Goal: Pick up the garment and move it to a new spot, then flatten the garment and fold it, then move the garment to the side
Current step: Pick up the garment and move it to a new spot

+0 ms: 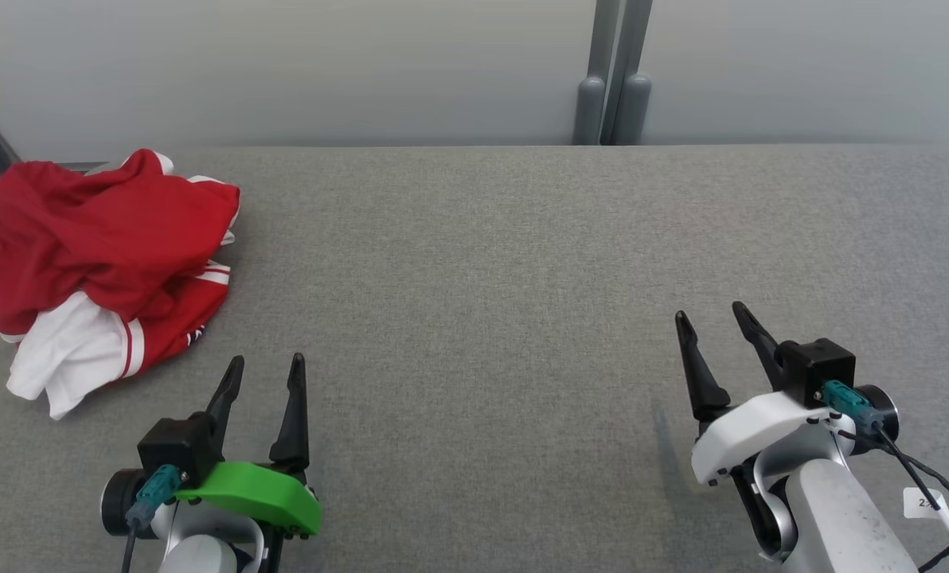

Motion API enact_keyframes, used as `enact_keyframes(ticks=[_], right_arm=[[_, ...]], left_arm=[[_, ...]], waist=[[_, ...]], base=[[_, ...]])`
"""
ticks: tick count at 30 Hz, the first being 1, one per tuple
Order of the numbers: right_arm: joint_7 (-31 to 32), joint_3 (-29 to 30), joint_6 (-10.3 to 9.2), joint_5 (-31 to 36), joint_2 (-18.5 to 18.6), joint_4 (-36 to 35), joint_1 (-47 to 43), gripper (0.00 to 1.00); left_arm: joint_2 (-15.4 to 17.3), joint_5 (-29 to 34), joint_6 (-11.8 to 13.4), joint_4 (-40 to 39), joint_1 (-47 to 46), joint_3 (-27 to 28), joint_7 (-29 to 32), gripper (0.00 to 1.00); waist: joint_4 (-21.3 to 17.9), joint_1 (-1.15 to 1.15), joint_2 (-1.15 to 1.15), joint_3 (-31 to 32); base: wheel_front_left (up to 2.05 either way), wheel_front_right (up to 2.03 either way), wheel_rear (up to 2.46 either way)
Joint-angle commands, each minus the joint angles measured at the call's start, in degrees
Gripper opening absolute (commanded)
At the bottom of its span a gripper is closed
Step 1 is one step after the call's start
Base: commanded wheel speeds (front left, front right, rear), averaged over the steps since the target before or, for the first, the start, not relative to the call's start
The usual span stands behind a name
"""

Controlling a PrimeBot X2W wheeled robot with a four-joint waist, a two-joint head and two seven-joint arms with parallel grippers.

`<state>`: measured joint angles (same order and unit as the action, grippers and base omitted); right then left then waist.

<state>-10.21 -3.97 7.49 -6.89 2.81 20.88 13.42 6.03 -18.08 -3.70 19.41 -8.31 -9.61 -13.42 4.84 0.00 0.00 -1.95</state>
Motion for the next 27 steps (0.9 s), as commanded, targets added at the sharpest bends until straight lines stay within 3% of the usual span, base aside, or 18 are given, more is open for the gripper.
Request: enact_keyframes(ticks=[1, 11, 27], right_arm=[[-0.4, -0.1, 0.00, -0.2, 0.1, -0.2, 0.1, 1.00], [-2.0, -2.2, 0.00, -2.8, 0.1, -2.0, -1.5, 1.00], [-3.0, -3.1, 0.00, -4.1, 0.2, -2.9, -2.4, 1.00]], left_arm=[[0.0, -0.3, 0.3, 0.1, -0.9, 0.0, -0.1, 1.00], [-0.7, -3.8, 0.7, 0.0, -0.4, 1.8, -0.4, 1.00], [1.2, -6.3, 2.2, -2.7, 2.8, 3.9, 1.6, 1.00]], waist=[[0.7, 0.00, 0.00, -0.1], [8.5, 0.00, 0.00, -0.2], [21.6, 0.00, 0.00, -0.5]], base=[[0.00, 0.00, 0.00], [0.00, 0.00, 0.00], [0.00, 0.00, 0.00]])
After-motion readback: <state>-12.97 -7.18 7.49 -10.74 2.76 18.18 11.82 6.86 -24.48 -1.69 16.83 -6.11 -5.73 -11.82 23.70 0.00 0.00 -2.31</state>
